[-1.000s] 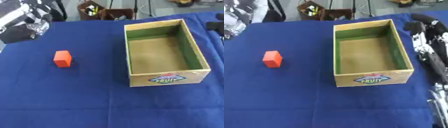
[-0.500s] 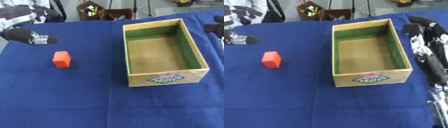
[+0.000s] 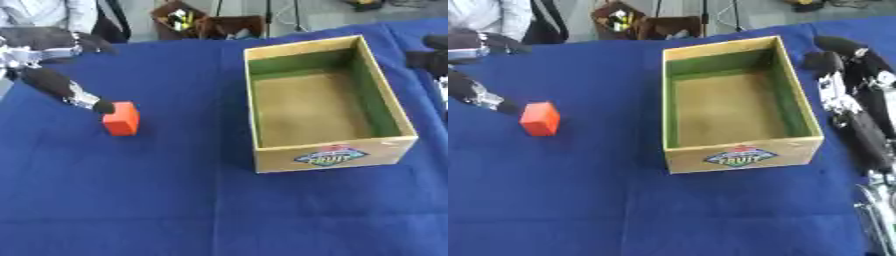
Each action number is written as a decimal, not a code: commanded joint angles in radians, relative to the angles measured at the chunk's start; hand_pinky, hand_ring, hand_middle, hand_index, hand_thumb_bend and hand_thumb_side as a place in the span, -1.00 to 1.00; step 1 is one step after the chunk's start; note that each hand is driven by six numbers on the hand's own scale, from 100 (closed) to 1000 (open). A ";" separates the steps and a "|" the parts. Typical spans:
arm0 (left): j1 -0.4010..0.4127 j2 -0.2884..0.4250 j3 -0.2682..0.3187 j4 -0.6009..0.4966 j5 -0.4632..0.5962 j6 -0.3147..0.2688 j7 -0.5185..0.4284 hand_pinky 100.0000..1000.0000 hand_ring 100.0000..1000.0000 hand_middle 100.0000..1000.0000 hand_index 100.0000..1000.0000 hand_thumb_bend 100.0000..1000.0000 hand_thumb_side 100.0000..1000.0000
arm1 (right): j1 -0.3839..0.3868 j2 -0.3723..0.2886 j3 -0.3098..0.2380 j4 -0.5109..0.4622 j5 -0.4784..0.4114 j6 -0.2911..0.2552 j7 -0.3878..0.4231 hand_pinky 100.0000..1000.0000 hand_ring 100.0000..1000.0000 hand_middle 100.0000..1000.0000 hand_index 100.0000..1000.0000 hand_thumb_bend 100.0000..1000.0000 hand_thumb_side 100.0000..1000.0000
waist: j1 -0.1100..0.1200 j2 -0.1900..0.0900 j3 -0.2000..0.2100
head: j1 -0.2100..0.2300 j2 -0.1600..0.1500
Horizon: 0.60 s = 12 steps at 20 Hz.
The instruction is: Pick up objects on the table and place them in the box.
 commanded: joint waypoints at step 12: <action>-0.078 -0.064 -0.014 0.223 -0.126 -0.038 -0.002 0.60 0.76 0.81 1.00 0.49 0.52 | -0.009 -0.016 0.001 -0.020 -0.007 0.001 0.016 0.95 0.61 0.07 0.54 -1.00 0.11 | 0.003 -0.006 -0.013 | 0.014 -0.017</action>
